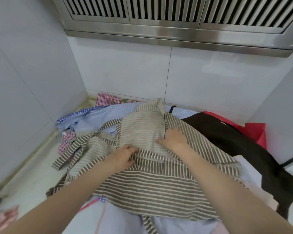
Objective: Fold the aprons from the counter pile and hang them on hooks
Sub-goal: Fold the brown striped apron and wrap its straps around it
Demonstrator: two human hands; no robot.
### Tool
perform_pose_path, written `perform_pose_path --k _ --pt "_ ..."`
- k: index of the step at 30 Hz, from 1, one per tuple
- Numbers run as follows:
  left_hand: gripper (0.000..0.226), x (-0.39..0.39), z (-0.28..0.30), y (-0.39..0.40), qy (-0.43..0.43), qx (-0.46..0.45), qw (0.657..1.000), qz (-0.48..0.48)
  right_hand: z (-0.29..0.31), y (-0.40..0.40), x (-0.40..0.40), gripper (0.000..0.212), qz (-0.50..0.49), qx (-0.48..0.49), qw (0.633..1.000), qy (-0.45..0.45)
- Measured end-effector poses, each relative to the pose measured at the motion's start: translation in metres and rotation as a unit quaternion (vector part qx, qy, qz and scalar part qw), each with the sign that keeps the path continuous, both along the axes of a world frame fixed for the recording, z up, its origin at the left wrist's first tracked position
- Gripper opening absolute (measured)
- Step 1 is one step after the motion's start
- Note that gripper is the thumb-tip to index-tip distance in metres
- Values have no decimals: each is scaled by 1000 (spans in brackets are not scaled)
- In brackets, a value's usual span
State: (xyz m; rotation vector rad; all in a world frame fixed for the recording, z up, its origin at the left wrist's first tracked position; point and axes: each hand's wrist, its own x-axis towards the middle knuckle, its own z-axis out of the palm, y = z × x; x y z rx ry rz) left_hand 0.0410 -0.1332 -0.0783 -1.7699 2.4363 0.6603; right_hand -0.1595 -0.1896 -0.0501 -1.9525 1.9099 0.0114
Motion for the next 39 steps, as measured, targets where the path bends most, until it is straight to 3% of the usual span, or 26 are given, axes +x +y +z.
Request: perform_pose_path --k 4,8,12,15,18,22,25,27,29,30,32,35,37,39 --pt "46 7 4 -12 2 33 999 -28 14 -15 -5 26 -34 -73 995 54" --pt "45 -5 42 -40 -27 -72 997 3 79 -46 -47 29 -111 -199 973 29" --pt "74 -33 83 -82 68 -202 976 50 132 -50 -79 28 -91 -210 973 28" --pt "97 -54 106 -115 26 -268 963 -1 154 -32 -97 23 -59 -173 983 18" --pt "104 -69 120 -142 22 -169 982 -83 172 -8 -119 13 -43 -114 992 -24" --pt "61 -85 115 -148 5 20 976 -216 179 2 -133 13 -61 -62 995 -45" --pt "51 -87 113 -138 100 190 959 -188 170 -15 -138 16 -89 -75 993 -20" --pt "51 -71 118 -137 192 286 928 -143 160 -29 -139 16 -112 -90 989 25" --pt "49 -46 124 -140 178 327 921 -116 150 -38 -144 17 -140 -118 982 46" --pt "46 -31 126 -143 116 321 934 -111 143 -44 -146 19 -151 -137 978 47" --pt "39 -3 126 -152 -22 230 967 -106 133 -53 -148 22 -177 -172 968 38" --pt "25 24 125 -164 -113 -44 991 -55 121 -65 -141 24 -192 -268 944 9" --pt "23 21 129 -160 -171 -247 953 -22 119 -66 -136 26 -199 -310 929 -20" --pt "25 16 122 -150 -190 -316 929 -45 116 -61 -136 25 -201 -299 933 -23"
